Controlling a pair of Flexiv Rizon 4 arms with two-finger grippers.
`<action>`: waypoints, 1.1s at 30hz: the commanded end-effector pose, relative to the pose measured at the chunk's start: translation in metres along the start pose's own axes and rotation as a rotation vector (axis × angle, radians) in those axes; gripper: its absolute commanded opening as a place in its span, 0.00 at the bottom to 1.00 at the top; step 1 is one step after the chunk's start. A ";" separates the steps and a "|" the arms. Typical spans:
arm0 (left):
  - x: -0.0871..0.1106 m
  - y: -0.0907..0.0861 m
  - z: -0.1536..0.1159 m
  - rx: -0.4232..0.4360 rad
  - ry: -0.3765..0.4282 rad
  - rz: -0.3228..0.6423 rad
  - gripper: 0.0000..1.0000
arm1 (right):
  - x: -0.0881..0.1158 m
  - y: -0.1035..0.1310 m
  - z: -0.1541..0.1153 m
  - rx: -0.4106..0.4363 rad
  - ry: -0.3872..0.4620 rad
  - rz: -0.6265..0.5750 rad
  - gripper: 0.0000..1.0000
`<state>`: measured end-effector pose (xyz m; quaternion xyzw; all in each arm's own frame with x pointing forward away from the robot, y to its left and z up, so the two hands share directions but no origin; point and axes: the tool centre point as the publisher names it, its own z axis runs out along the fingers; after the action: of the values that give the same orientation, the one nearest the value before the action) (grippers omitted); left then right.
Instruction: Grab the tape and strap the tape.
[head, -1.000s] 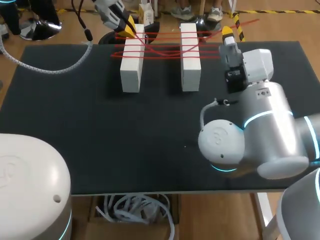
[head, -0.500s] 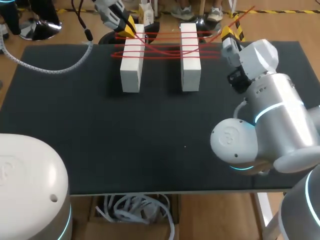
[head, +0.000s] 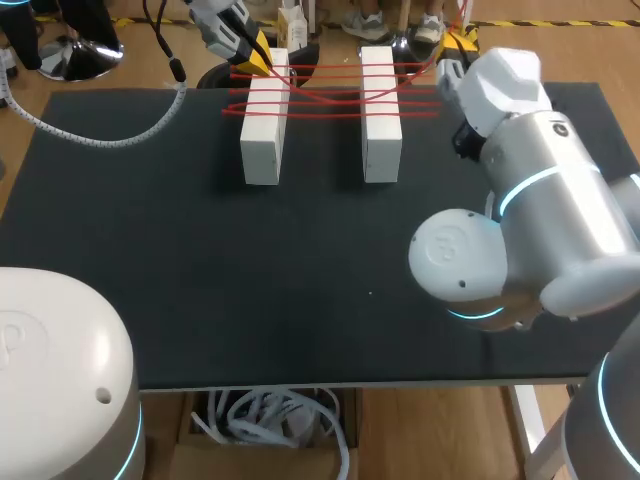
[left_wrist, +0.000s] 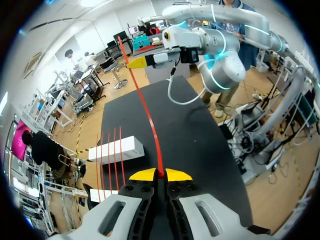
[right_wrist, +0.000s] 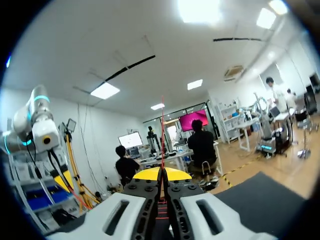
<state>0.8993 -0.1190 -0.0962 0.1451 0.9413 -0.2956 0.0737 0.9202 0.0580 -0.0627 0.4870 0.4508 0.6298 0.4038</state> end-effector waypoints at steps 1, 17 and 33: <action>-0.001 -0.001 0.000 -0.004 0.002 -0.002 0.00 | 0.009 0.006 -0.001 0.049 -0.077 -0.508 0.00; -0.001 -0.001 0.000 -0.004 0.002 -0.002 0.00 | 0.028 0.011 0.006 0.123 -0.075 -1.091 0.00; -0.001 -0.001 0.000 -0.004 0.002 -0.002 0.00 | 0.041 0.009 0.004 0.211 -0.041 -1.570 0.00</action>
<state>0.8995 -0.1191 -0.0965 0.1452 0.9412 -0.2960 0.0738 0.9170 0.0878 -0.0469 0.2053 0.6689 0.2800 0.6573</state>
